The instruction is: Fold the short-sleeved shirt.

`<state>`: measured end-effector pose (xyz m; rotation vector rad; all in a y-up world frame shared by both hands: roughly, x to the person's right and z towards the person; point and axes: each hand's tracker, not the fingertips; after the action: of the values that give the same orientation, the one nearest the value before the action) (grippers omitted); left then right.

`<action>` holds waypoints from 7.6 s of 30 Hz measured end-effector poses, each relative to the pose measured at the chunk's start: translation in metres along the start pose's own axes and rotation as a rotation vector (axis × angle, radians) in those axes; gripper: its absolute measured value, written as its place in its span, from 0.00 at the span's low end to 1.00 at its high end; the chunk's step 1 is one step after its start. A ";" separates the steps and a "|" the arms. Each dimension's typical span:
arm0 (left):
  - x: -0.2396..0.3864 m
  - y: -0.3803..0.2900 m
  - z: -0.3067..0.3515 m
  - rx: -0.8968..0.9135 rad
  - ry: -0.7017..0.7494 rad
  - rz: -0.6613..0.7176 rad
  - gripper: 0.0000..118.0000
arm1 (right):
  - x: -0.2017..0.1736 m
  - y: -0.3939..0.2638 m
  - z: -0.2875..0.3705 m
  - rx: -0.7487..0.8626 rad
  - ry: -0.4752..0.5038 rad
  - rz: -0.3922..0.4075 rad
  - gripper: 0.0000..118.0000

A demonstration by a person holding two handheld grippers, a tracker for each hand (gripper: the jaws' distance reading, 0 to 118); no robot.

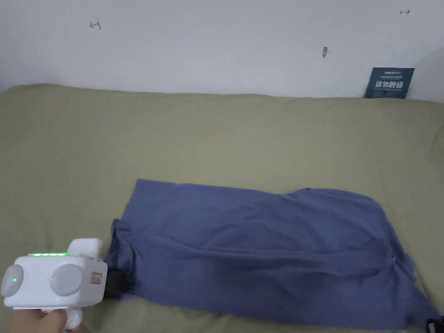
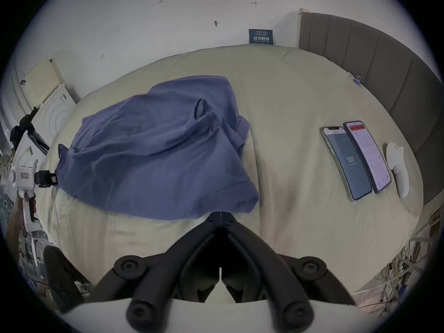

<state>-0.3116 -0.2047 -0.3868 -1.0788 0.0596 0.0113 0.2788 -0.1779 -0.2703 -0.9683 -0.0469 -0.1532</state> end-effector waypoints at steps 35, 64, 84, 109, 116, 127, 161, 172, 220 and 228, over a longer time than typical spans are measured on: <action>-0.034 -0.079 0.095 0.029 -0.104 0.028 0.13 | -0.005 -0.060 0.053 0.031 0.057 -0.040 0.08; -0.027 0.028 0.061 0.181 -0.106 0.028 0.03 | -0.033 0.032 0.029 0.197 0.002 -0.012 0.00; 0.000 0.076 -0.024 0.076 -0.040 -0.044 0.07 | -0.008 0.089 -0.059 0.059 -0.033 0.058 0.31; -0.026 0.054 0.065 0.172 -0.081 -0.036 0.07 | -0.005 0.102 0.004 0.108 0.088 0.012 0.01; -0.050 -0.009 0.134 0.235 -0.125 -0.023 0.07 | -0.012 0.047 0.088 0.181 0.120 0.042 0.01; -0.077 -0.120 0.150 0.220 -0.143 -0.035 0.07 | -0.010 -0.081 0.129 0.149 0.107 0.039 0.01; -0.105 -0.110 0.135 0.131 -0.274 0.130 0.00 | -0.113 -0.104 0.183 0.504 -0.020 0.067 0.00; -0.151 -0.071 0.066 -0.149 -0.652 0.224 0.59 | -0.147 -0.116 0.195 0.554 -0.100 0.087 0.00; 0.038 -0.057 0.177 -0.030 -0.431 -0.019 0.06 | -0.127 -0.123 0.195 0.516 0.076 0.059 0.00; 0.145 -0.090 0.094 -0.090 -0.470 -0.107 0.96 | -0.115 -0.130 0.196 0.503 0.069 0.015 0.00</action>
<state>-0.1595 -0.1678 -0.2712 -1.1443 -0.4248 0.1716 0.1516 -0.0763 -0.0652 -0.4614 -0.0135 -0.1513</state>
